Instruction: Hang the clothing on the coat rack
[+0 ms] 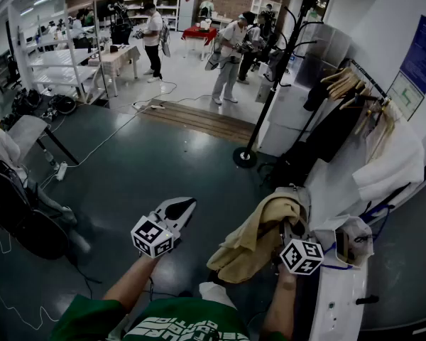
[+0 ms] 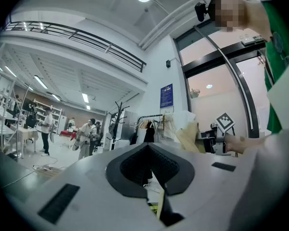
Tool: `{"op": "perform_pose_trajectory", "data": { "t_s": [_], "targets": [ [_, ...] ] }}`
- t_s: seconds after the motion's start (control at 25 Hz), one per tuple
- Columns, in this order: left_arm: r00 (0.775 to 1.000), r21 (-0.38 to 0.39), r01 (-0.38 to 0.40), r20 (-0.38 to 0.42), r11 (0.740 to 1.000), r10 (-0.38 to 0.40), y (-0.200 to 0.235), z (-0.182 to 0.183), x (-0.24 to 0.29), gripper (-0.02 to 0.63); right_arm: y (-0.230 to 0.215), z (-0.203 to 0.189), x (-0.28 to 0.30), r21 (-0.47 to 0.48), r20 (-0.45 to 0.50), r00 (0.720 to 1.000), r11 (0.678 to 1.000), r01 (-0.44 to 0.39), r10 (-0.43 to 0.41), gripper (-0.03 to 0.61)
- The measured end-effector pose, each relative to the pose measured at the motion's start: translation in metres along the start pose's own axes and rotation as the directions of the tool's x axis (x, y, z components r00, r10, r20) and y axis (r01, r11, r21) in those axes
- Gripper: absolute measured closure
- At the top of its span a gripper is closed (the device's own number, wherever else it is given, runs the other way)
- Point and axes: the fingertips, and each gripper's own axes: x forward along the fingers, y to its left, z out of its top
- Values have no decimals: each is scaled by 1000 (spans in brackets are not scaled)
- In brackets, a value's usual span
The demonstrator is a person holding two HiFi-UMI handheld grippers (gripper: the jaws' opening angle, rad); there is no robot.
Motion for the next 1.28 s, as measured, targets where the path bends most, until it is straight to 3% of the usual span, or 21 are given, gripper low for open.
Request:
{"op": "perform_pose_trajectory", "data": {
  "t_s": [0.52,1.28],
  "targets": [
    [1000,3,23,7,1000,-23,-4,-3,34,611,-26,4,8,-9,-6,1000,1000,28,-28,518],
    [1000,63,20,-5,998,-20,24,13,181,611,-119,62,92,-24,37,999,1000,-16,17,518]
  ]
}}
